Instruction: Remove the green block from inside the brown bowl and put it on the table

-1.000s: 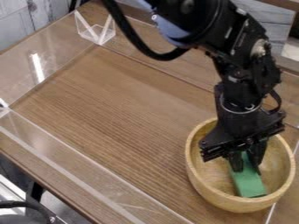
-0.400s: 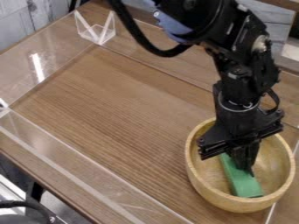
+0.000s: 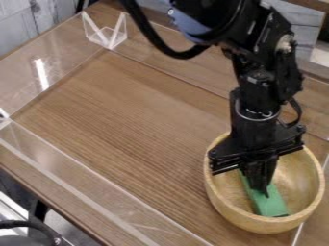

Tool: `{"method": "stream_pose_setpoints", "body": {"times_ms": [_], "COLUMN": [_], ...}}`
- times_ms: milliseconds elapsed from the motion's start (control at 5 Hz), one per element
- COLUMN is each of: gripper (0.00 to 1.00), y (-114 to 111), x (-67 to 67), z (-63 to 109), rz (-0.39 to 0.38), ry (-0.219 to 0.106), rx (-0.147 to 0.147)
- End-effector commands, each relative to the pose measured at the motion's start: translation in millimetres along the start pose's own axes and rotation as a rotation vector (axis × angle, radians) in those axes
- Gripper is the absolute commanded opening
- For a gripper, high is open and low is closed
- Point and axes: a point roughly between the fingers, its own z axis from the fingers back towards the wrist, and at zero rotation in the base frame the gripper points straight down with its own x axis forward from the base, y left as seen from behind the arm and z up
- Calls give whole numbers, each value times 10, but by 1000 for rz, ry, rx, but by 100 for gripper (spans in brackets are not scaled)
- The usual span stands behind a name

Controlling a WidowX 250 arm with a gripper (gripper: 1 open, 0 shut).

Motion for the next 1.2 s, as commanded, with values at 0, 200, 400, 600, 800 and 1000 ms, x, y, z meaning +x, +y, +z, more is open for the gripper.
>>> {"method": "stream_pose_setpoints", "body": {"times_ms": [0,200,400,600,800,1000], "gripper": [0,0,0,0,0,0], "y": [140,170,204,230,256,281], "x": [14,8,-6,-18,-30,-31], "z": [-1,63,130,195,283,394], "rz": [-5,-14,-39,-63,-90,-111], "ry": [21,33,41,49,57,66], "rx": [69,84,109,130,148,159]}}
